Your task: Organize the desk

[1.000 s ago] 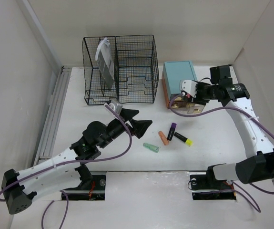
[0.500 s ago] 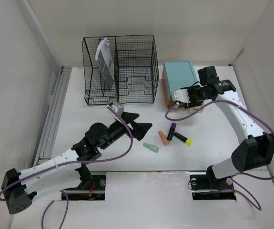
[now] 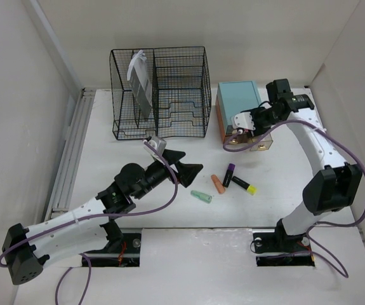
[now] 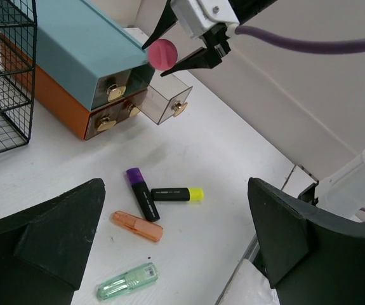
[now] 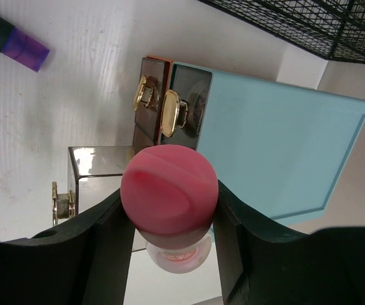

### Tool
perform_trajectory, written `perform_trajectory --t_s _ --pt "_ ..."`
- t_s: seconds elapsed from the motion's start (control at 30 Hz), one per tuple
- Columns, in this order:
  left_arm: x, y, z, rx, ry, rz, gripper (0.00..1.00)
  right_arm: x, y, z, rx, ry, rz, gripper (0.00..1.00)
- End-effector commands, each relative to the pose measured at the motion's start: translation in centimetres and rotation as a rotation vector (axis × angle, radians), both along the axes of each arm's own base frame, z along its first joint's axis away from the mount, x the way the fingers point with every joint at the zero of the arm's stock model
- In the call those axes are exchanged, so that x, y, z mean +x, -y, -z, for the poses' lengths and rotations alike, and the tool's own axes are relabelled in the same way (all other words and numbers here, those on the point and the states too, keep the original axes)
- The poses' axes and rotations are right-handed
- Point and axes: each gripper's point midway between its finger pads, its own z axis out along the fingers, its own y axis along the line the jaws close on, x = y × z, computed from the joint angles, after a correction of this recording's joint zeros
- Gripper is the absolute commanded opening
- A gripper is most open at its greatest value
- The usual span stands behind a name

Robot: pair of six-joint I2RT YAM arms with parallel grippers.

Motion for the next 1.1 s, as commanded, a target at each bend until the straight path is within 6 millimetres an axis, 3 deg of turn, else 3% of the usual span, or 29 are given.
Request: perform_trajectory --t_s 0.0,0.37,0.77,0.93,1.0,1.07 --pt "0.0 -0.1 -1.0 -0.033 0.021 -0.006 0.94 -0.8 -0.9 -1.4 0.065 -0.024 -0.071 0.02" --pt "0.1 0.1 -1.1 -0.033 0.021 -0.006 0.94 -3.3 -0.4 0.9 0.058 -0.174 -0.117 0.03" --pt "0.3 0.3 -1.2 -0.033 0.021 -0.006 0.94 -1.5 1.0 2.2 0.047 -0.196 -0.089 0.12" --pt "0.4 0.5 -0.9 -0.026 0.016 -0.006 0.94 -1.5 1.0 2.2 0.045 -0.191 -0.097 0.30" --pt "0.4 0.5 -0.9 -0.026 0.016 -0.006 0.94 -1.3 0.8 2.1 0.055 -0.182 -0.100 0.50" --pt "0.5 0.6 -0.6 -0.017 0.010 -0.006 0.94 -1.3 0.7 1.9 0.064 -0.170 -0.103 0.60"
